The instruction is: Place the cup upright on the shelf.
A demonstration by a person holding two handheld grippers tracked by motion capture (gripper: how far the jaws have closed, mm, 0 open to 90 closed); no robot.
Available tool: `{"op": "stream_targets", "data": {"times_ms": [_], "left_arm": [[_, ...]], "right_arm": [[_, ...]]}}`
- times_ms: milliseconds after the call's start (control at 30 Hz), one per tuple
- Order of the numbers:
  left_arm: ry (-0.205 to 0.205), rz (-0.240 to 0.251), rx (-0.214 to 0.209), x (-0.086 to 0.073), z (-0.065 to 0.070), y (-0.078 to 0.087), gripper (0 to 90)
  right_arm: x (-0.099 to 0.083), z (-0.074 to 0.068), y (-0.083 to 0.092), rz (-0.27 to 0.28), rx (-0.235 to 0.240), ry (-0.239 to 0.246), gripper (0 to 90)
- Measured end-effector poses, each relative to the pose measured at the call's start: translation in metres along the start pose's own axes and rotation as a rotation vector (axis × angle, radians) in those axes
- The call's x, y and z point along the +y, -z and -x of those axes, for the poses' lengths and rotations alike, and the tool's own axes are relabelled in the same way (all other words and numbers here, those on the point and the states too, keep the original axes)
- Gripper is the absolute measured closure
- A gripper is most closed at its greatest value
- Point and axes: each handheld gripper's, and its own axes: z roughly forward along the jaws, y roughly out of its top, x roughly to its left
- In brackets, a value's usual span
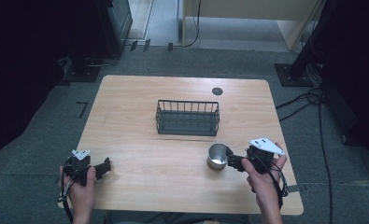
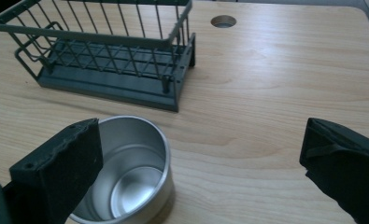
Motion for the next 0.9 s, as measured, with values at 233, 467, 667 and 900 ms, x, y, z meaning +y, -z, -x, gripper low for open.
{"op": "stream_targets", "data": {"times_ms": [233, 467, 667, 900], "left_arm": [[0.000, 0.000, 0.000, 0.000, 0.000, 0.000, 0.0], [0.000, 0.000, 0.000, 0.000, 0.000, 0.000, 0.0], [0.000, 0.000, 0.000, 0.000, 0.000, 0.000, 0.0], [0.000, 0.000, 0.000, 0.000, 0.000, 0.000, 0.0]], "right_arm": [[0.001, -0.017, -0.009, -0.009, 0.033, 0.013, 0.0], [-0.002, -0.026, -0.017, -0.022, 0.052, 0.019, 0.0], [-0.009, -0.036, -0.027, -0.044, 0.056, 0.035, 0.0], [-0.017, -0.041, -0.038, -0.071, 0.040, 0.058, 0.0]]}}
